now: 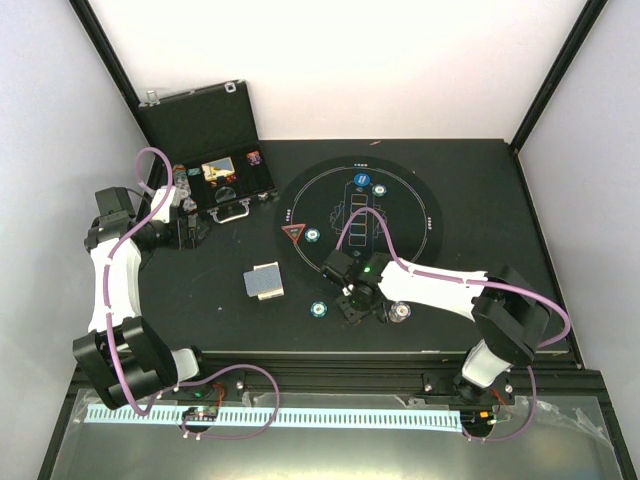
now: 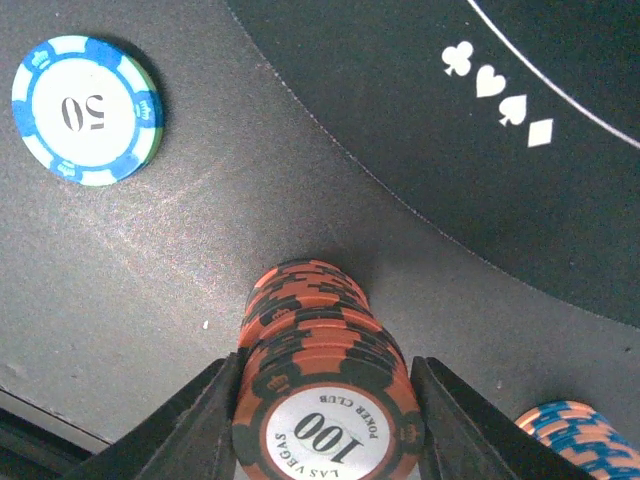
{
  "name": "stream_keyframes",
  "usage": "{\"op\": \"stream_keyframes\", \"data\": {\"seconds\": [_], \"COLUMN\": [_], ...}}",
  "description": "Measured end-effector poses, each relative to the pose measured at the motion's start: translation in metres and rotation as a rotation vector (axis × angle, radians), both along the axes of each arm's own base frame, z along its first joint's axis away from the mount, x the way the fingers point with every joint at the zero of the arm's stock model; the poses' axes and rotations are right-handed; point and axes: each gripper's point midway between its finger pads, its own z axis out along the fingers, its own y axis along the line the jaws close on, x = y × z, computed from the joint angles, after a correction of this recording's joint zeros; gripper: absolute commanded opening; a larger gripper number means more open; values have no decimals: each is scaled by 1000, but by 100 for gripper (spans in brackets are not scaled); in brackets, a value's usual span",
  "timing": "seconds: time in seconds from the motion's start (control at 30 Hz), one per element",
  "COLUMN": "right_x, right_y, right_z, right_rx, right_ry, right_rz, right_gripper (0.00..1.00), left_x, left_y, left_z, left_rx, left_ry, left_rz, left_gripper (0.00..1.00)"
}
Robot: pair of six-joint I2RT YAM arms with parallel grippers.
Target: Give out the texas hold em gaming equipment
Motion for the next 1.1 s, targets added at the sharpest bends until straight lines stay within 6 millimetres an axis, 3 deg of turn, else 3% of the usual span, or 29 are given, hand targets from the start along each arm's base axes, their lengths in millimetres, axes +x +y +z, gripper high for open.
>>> {"op": "stream_keyframes", "data": {"seconds": [0.37,0.63,0.87,0.97,1.1], "right_x": [-1,10,49,72,108], "right_y": [-1,7,49,73,88], "right_z": [1,24,66,69,61], "right_rx": [-6,0,43,54,45], "right_ry": [3,-34,-134,-159,-167], "right_rz": [-3,6,27,38,23], "right_gripper": [38,37,37,37,36], "left_x": [0,0,0,0,-1], "left_y": [0,0,-1,-1,-2], "left_z": [0,0,0,0,1], "left_rx": [0,0,-4,-6,-9], "left_ry": [0,0,-2,-1,2], "left_rz": [0,0,-2,-4,-5], "left_gripper": [99,99,99,99,99]}}
